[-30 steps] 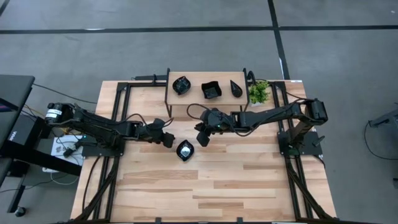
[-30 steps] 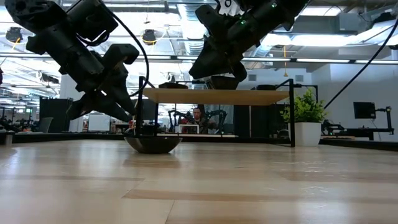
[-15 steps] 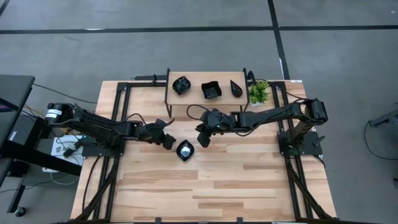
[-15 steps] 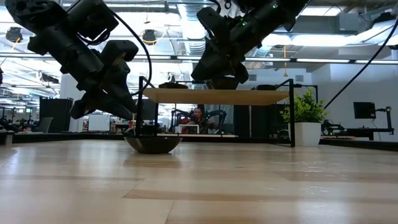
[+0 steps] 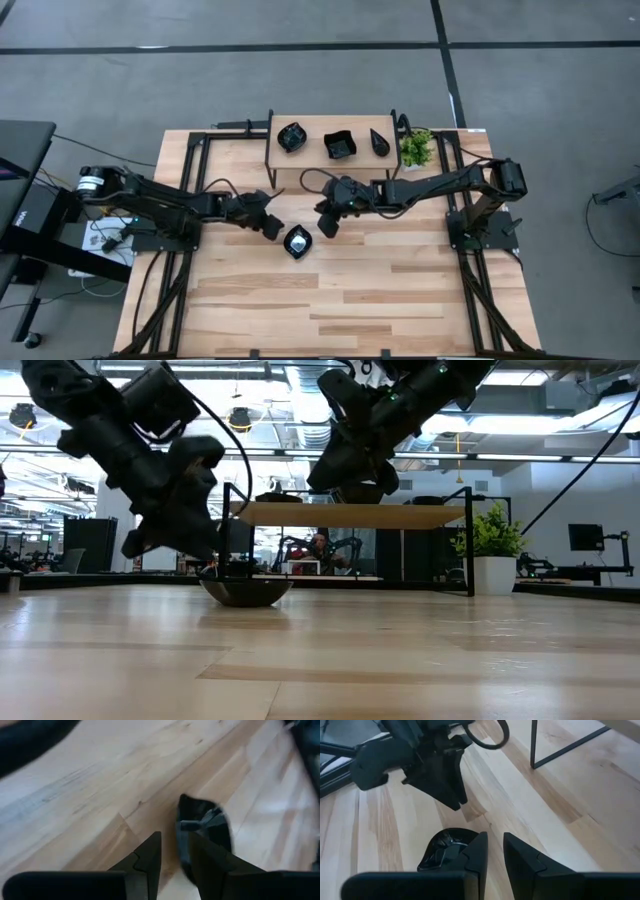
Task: Pick & Place Mini shaped plates
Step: Stack the black leaf shaped plate on top of the black leaf shaped plate on the shelf
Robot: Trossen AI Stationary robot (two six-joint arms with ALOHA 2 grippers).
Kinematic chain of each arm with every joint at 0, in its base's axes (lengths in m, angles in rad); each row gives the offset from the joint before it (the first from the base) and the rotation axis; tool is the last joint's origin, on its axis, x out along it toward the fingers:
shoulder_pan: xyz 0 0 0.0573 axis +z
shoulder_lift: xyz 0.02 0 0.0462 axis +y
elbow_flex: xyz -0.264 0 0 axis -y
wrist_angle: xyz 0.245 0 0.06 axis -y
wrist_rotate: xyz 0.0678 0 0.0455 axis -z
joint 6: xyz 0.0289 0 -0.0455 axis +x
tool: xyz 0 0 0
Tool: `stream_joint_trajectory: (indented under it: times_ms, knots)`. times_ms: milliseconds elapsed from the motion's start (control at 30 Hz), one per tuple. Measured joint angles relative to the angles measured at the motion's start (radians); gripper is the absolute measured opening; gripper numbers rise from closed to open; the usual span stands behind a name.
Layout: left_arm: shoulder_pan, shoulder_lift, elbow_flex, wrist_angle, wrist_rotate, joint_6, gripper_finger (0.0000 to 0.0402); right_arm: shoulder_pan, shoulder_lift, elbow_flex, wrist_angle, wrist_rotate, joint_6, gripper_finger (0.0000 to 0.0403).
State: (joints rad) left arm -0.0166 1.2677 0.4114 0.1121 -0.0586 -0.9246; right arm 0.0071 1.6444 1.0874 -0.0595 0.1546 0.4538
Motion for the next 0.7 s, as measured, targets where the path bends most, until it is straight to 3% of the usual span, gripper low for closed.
stream_joint_trajectory:
  times_ms: [267, 700]
  knots:
    - [0.014, 0.149, 0.0, 0.171, 0.134, 0.054, 0.0097, 0.002, 0.0, 0.0, -0.021, -0.002, 0.009, 0.0056]
    - [0.037, 0.168, 0.0, 0.217, 0.133, 0.057, 0.0097, 0.02, 0.0, 0.0, -0.042, -0.002, 0.018, 0.0056]
